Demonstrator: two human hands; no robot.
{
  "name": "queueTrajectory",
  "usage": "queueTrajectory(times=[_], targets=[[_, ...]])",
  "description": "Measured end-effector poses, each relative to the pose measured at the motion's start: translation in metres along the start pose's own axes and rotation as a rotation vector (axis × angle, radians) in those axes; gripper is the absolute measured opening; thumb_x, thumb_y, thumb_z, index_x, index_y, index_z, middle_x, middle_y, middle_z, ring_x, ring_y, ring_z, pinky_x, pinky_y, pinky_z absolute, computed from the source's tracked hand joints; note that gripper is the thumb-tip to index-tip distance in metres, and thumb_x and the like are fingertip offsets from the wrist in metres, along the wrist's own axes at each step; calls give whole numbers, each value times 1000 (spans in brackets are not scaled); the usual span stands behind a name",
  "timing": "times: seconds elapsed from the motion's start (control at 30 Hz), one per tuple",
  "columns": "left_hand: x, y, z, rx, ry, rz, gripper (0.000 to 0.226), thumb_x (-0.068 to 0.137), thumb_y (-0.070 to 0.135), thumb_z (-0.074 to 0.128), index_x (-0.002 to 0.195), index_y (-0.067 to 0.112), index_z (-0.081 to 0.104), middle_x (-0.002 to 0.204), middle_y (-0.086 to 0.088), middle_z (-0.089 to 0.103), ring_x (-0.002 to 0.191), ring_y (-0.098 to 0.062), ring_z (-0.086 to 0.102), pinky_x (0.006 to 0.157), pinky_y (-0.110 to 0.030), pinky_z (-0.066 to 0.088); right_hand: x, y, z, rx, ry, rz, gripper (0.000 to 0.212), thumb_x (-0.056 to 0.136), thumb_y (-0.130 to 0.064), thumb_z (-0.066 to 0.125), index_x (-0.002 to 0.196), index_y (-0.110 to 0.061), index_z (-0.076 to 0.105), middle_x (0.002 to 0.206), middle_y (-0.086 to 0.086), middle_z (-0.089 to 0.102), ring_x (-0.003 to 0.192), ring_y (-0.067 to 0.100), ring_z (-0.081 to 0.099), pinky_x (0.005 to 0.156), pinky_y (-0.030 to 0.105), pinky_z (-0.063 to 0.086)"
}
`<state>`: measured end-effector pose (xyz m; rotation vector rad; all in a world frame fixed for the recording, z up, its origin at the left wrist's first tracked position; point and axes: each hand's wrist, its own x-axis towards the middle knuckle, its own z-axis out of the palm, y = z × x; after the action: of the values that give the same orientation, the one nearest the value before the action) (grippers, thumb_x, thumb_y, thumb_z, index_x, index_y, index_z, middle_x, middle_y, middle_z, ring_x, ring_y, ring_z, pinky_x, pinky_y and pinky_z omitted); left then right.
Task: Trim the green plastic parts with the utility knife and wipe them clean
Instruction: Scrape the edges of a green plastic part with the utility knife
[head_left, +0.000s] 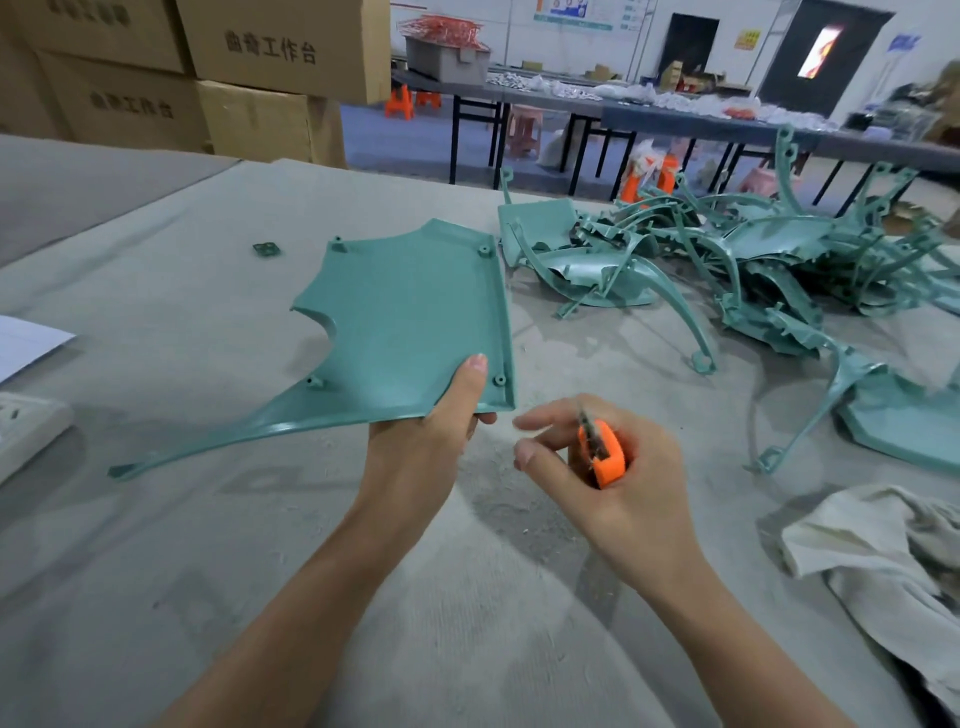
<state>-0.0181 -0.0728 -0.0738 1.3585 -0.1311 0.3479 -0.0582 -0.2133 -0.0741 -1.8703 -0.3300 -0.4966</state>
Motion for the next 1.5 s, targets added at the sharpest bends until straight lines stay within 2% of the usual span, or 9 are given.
queueTrajectory(times=[0.1, 0.2, 0.33, 0.4, 0.5, 0.6, 0.97, 1.27, 1.5], targets=[[-1, -3, 0, 21, -50, 15, 12, 80, 29, 63, 70, 24, 61, 60, 13, 61, 47, 0, 52, 54, -17, 41, 5, 1, -4, 16, 171, 66, 20, 74, -30, 87, 75, -20, 70, 63, -7, 69, 46, 3, 50, 50, 17, 40], [-3, -4, -1, 104, -126, 47, 17, 80, 30, 63, 64, 28, 59, 61, 16, 59, 52, 1, 51, 60, -22, 39, 10, 2, -10, -23, 299, 121, 33, 80, -46, 68, 65, -16, 68, 60, -5, 70, 49, 4, 58, 54, 12, 42], [-6, 1, -5, 241, -385, 149, 17, 84, 24, 62, 70, 33, 57, 66, 24, 60, 63, 7, 56, 63, -8, 39, 18, 10, -21, 51, 375, 149, 15, 97, -14, 62, 103, -24, 72, 91, -17, 76, 66, -7, 61, 69, 20, 46], [-8, -1, -7, 336, -513, 196, 31, 88, 14, 65, 72, 38, 55, 66, 32, 60, 64, 15, 56, 62, 1, 38, 23, 10, -28, 205, 401, 181, 26, 98, -9, 60, 118, -23, 69, 85, -9, 75, 58, -2, 54, 60, 18, 43], [-14, -8, -3, 457, -613, 218, 22, 86, 18, 71, 89, 36, 60, 84, 32, 63, 86, 15, 57, 77, -4, 42, 27, 8, -41, 397, 417, 291, 25, 96, -41, 60, 93, -22, 77, 65, 5, 58, 39, 10, 32, 41, 20, 26], [-17, -17, -1, 602, -598, 361, 26, 82, 31, 69, 103, 16, 70, 99, 19, 64, 99, 3, 57, 90, -8, 41, 30, 8, -49, 480, 414, 414, 37, 81, -49, 72, 68, -16, 61, 58, 5, 41, 37, 12, 30, 38, 21, 24], [-19, -16, -1, 718, -515, 449, 28, 81, 35, 67, 96, 13, 73, 94, 9, 70, 94, -4, 59, 88, -19, 44, 33, 11, -52, 815, 239, 487, 15, 77, -24, 65, 85, -15, 56, 59, -6, 49, 35, 7, 30, 39, 19, 22], [-19, -15, -1, 767, -468, 385, 33, 80, 40, 65, 92, 11, 73, 87, 5, 72, 89, -10, 62, 83, -27, 45, 36, 15, -52, 919, 266, 545, 27, 72, -15, 58, 97, -8, 65, 58, -6, 47, 36, 7, 28, 38, 18, 24], [-19, -17, -1, 773, -482, 343, 43, 82, 46, 61, 103, 10, 71, 96, 2, 71, 98, -14, 63, 89, -30, 44, 35, 15, -51, 1060, 252, 525, 23, 70, -7, 46, 57, -15, 64, 57, -5, 36, 36, 6, 29, 40, 17, 22]])
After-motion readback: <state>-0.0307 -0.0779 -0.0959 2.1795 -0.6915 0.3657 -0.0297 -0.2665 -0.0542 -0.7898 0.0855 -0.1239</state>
